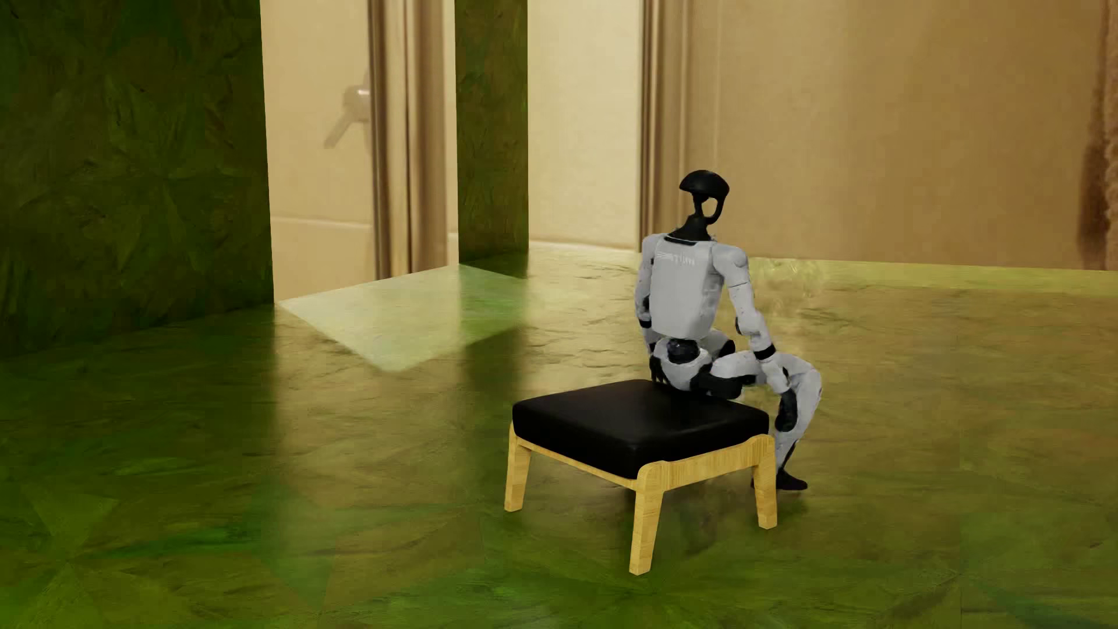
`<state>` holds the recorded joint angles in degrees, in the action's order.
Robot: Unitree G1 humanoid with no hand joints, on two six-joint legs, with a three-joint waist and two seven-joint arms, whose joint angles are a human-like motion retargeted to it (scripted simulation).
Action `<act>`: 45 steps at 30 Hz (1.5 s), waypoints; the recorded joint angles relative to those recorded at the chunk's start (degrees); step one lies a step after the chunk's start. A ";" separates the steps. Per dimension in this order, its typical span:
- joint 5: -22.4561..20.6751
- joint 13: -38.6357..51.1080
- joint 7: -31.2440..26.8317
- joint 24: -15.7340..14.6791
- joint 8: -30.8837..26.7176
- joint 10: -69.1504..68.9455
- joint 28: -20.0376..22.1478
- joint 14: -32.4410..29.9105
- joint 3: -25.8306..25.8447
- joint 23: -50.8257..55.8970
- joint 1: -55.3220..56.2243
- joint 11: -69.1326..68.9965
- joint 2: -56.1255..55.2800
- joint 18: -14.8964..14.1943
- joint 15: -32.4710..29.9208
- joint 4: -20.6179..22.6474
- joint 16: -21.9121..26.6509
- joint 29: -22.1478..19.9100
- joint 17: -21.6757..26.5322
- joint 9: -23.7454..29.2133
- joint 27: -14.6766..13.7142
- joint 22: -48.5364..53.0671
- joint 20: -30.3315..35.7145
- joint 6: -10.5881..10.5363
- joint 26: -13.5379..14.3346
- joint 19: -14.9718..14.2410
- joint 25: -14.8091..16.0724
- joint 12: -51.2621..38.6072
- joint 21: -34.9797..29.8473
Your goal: Stand up from the chair
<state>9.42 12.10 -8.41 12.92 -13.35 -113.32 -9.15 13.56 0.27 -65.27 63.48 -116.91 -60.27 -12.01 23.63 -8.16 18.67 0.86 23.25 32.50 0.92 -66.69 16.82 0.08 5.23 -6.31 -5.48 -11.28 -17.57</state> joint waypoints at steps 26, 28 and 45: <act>-0.10 46.57 -2.25 -12.80 -2.23 -2.16 12.26 0.87 0.00 68.28 15.78 -1.23 -14.93 -3.99 0.66 -1.57 35.02 -15.24 31.11 13.34 -18.74 74.02 36.17 0.94 16.76 -3.30 -7.04 -44.84 -51.60; -0.36 50.49 -2.78 -14.21 -2.72 -2.22 16.98 1.89 0.08 71.37 20.05 -1.13 -18.91 -4.40 1.43 -0.97 37.14 -20.27 33.02 15.20 -19.19 77.73 38.44 1.04 17.58 -3.74 -6.27 -48.24 -54.06; -2.93 27.77 6.82 7.50 8.73 59.84 -1.05 -5.24 -0.18 21.90 -21.05 60.06 18.54 4.17 -8.86 4.13 2.64 7.53 -0.42 3.53 -19.52 21.55 24.42 -0.12 12.19 2.91 -17.71 -28.83 -30.24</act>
<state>6.49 39.87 -1.60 20.42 -4.61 -53.48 -10.20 8.33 0.09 -43.37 42.43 -56.85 -41.73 -7.84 14.77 -4.03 21.30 8.39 22.83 36.03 -18.59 -45.14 41.25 -0.04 17.42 -3.41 -23.19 -40.10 -47.81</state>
